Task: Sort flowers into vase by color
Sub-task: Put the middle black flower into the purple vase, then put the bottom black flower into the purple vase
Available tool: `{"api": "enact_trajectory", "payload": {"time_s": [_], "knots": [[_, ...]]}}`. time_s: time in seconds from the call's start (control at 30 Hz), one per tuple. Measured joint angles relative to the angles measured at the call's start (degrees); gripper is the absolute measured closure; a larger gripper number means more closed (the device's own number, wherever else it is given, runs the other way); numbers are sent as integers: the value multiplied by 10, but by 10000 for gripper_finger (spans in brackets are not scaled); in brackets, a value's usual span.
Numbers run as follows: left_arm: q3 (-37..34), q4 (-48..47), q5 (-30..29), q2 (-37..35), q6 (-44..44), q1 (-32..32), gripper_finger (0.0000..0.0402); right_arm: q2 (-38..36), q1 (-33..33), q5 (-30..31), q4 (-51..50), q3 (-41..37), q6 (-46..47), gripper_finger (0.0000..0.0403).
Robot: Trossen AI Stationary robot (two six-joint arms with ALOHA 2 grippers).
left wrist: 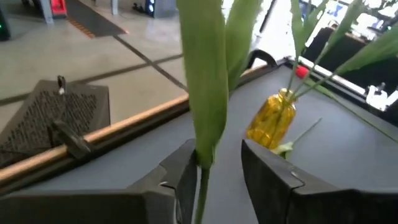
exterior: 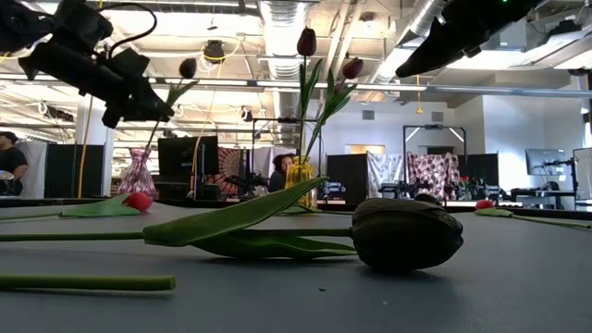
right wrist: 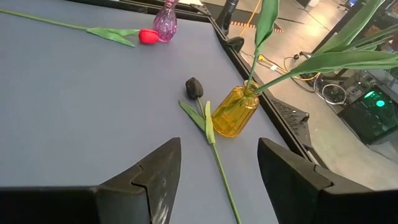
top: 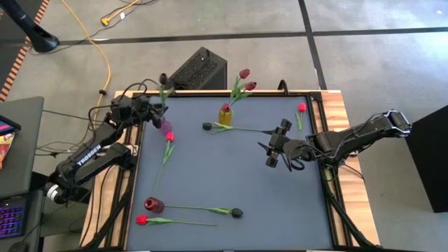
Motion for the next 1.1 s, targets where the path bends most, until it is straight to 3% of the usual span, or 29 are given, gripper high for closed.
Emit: {"api": "enact_trajectory", "payload": {"time_s": [0.37,0.67,0.93,1.1], "knots": [[102,-259,1,1,20,0,258,0,0,0,3,0,-2,163],[196,-379,26,2,12,-32,250,0,0,-1,4,0,-2,163],[233,-415,136,1,2,-126,250,0,0,-1,4,0,-2,163],[228,-390,138,12,2,-225,250,0,0,-1,6,0,-1,163]]}}
